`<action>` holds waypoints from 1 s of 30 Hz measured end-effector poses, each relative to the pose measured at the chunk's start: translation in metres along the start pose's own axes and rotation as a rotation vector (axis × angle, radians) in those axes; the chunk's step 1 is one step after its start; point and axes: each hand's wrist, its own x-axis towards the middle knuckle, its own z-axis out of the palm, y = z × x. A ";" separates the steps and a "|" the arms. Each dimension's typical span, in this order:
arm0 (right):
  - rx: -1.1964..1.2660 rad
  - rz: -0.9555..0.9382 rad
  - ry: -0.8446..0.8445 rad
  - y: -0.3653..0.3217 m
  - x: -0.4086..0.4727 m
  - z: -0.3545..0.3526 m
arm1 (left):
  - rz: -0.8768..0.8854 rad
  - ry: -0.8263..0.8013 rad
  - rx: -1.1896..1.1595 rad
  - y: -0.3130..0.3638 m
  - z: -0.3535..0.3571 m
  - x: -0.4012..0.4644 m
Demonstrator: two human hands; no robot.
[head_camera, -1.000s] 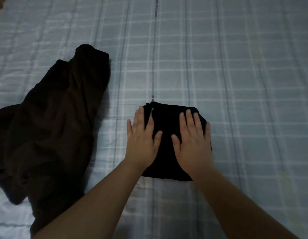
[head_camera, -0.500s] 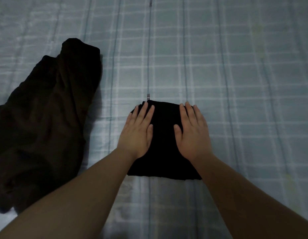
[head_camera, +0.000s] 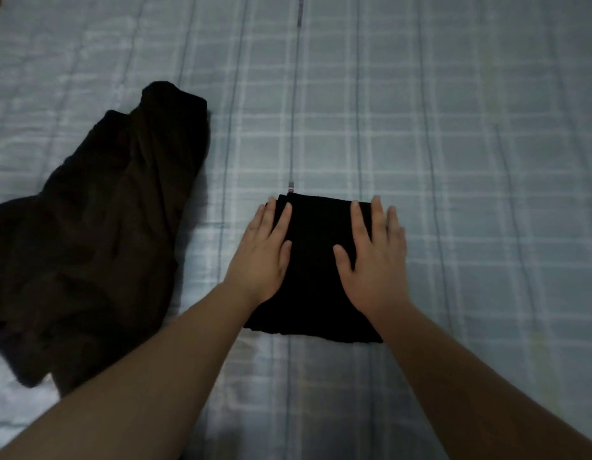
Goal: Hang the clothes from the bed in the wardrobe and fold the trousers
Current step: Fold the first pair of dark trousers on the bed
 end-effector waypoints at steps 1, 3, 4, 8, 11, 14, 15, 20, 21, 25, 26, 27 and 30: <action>-0.015 0.027 0.021 -0.007 -0.007 -0.005 | -0.048 0.048 -0.022 0.010 -0.004 -0.005; -0.053 -0.008 0.026 -0.019 -0.020 -0.007 | -0.077 0.142 0.010 0.030 -0.007 -0.016; -0.075 -0.053 0.011 -0.021 -0.025 -0.002 | -0.059 0.163 0.058 0.038 -0.004 -0.021; -0.132 -0.074 -0.098 0.000 -0.034 0.022 | 0.001 0.051 0.197 0.014 0.025 -0.053; -0.128 -0.128 -0.125 0.016 -0.035 0.030 | 0.097 -0.038 0.175 -0.029 0.035 -0.068; -0.092 -0.139 -0.118 0.018 -0.030 0.034 | 0.116 -0.042 0.145 -0.041 0.033 -0.063; -0.082 -0.136 -0.126 0.018 -0.028 0.034 | 0.096 -0.048 0.132 -0.039 0.032 -0.061; 0.196 -0.115 -0.076 0.009 -0.029 0.010 | 0.000 0.007 -0.114 -0.017 0.021 -0.061; 0.247 -0.082 -0.002 0.003 -0.034 0.003 | -0.078 0.053 -0.222 -0.003 0.015 -0.060; 0.400 0.384 0.083 -0.017 -0.047 -0.004 | -0.514 0.225 -0.514 0.037 0.007 -0.045; 0.426 0.471 0.056 -0.020 -0.047 -0.003 | -0.587 0.224 -0.506 0.040 0.007 -0.040; 0.434 0.509 0.040 -0.021 -0.046 -0.002 | -0.632 0.217 -0.475 0.042 0.006 -0.035; 0.526 0.566 -0.002 -0.022 -0.035 -0.008 | -0.761 0.153 -0.488 0.045 -0.002 -0.019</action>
